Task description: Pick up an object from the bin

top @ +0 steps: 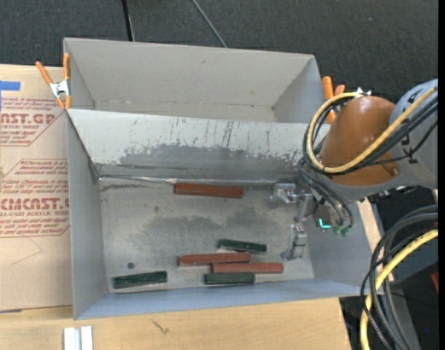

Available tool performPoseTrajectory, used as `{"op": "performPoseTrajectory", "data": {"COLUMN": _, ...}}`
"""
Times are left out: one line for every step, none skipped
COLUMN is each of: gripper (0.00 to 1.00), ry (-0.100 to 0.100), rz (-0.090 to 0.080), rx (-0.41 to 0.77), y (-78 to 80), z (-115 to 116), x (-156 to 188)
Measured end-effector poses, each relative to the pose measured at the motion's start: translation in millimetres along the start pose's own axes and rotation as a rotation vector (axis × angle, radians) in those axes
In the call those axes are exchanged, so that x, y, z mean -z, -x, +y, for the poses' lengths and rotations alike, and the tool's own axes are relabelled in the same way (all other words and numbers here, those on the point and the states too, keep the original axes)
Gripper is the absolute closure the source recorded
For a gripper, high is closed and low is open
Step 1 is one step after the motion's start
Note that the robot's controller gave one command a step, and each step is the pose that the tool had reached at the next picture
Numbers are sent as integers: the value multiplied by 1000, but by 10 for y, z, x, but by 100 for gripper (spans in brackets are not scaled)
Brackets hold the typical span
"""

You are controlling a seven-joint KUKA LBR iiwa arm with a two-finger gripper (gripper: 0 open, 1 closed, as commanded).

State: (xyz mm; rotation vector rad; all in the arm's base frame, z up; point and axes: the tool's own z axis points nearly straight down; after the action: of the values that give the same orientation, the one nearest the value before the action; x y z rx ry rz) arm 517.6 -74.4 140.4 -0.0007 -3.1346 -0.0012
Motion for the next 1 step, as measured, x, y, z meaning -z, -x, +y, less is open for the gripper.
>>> {"op": "performPoseTrajectory", "data": {"gripper": 0, "ry": -1, "rz": -8, "rx": 1, "y": 20, "z": 2, "x": 41}}
